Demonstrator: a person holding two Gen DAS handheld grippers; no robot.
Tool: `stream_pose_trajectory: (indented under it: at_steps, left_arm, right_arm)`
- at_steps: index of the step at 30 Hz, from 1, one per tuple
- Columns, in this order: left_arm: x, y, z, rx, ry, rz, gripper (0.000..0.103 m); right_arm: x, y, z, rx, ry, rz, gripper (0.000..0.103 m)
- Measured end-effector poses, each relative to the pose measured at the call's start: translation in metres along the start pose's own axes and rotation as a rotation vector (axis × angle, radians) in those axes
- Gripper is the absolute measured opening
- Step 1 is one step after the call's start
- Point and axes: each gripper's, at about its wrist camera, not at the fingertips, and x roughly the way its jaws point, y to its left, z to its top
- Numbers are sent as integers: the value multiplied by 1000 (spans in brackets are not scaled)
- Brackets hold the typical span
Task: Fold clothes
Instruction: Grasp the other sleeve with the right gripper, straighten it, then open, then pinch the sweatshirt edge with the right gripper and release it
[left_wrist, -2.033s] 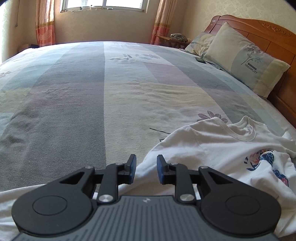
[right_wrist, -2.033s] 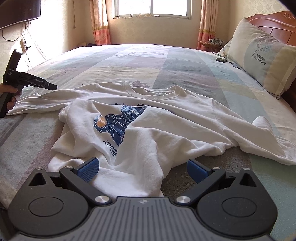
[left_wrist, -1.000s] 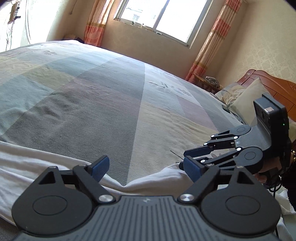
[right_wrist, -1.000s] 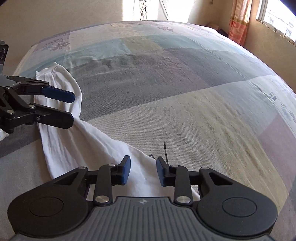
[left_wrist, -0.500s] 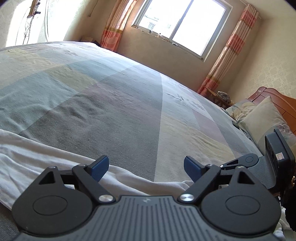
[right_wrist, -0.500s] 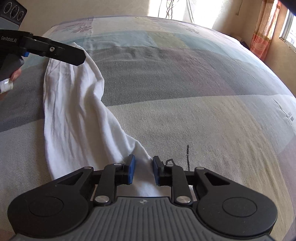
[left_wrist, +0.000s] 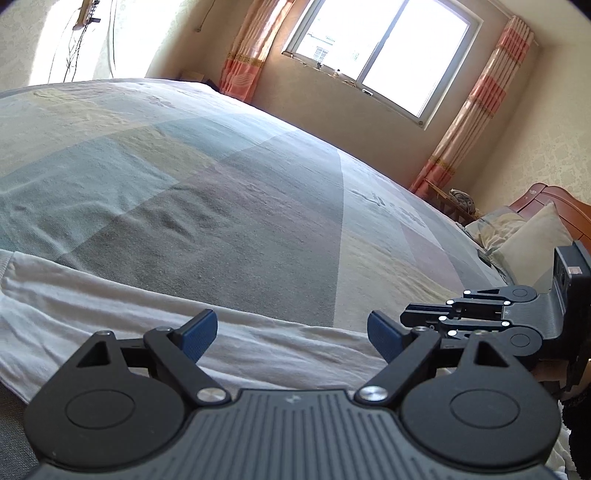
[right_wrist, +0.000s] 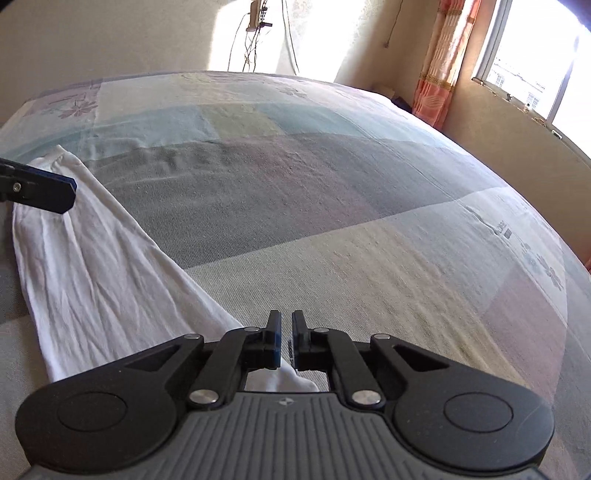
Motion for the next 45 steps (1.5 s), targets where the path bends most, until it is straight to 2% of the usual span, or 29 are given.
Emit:
stream_pose_trajectory:
  at_steps: [4, 6, 7, 9, 10, 11, 15, 19, 20, 23, 26, 30, 32, 36, 37, 38, 39, 40, 41, 45]
  left_arm:
    - [2, 3, 0, -9, 16, 12, 89]
    - [3, 3, 0, -8, 21, 10, 89]
    - [4, 3, 0, -8, 24, 10, 89]
    - [5, 3, 0, -7, 30, 8, 89]
    - [5, 3, 0, -7, 32, 8, 89]
    - [6, 3, -1, -7, 35, 7, 89]
    - [7, 3, -1, -3, 42, 1, 89]
    - [7, 0, -1, 4, 43, -11, 89]
    - [7, 0, -1, 5, 44, -13, 89]
    - [7, -2, -1, 11, 45, -22, 89]
    - [7, -4, -2, 16, 48, -28, 91]
    - [12, -5, -3, 27, 66, -10, 91]
    - [14, -6, -4, 34, 71, -6, 91]
    - [17, -8, -6, 46, 81, -2, 91]
    - [18, -9, -6, 49, 84, 1, 91]
    - [18, -10, -7, 52, 86, 3, 91]
    - [19, -10, -7, 54, 87, 4, 91]
    - [19, -11, -8, 56, 89, 4, 91]
    - [19, -12, -8, 58, 91, 4, 91]
    - [19, -14, -9, 64, 92, 0, 91]
  right_arm:
    - [9, 21, 11, -17, 2, 102, 13]
    - [21, 34, 12, -28, 33, 135, 18]
    - [30, 38, 11, -27, 62, 126, 24]
    - [37, 39, 10, 2, 64, 90, 33]
    - [37, 35, 12, 30, 58, 58, 47]
    - [37, 32, 13, 57, 52, 27, 56]
    - [9, 15, 9, 106, 52, -66, 56]
    - [-23, -3, 3, 146, 56, -155, 72]
    - [-31, -7, 2, 156, 57, -177, 72]
    - [-44, -32, -18, 228, 114, -265, 72]
    - [-47, -52, -48, 301, 190, -283, 72]
    - [-39, -52, -76, 218, 236, -339, 72]
    - [-33, -57, -85, 183, 255, -334, 72]
    - [-30, -67, -89, 212, 237, -323, 72]
    - [-30, -70, -90, 223, 231, -321, 68]
    - [-30, -72, -91, 233, 225, -318, 54]
    - [-30, -74, -91, 244, 219, -316, 45]
    - [-29, -77, -92, 254, 212, -314, 29]
    - [-29, -79, -92, 265, 206, -311, 20]
    - [-28, -88, -95, 307, 181, -302, 16]
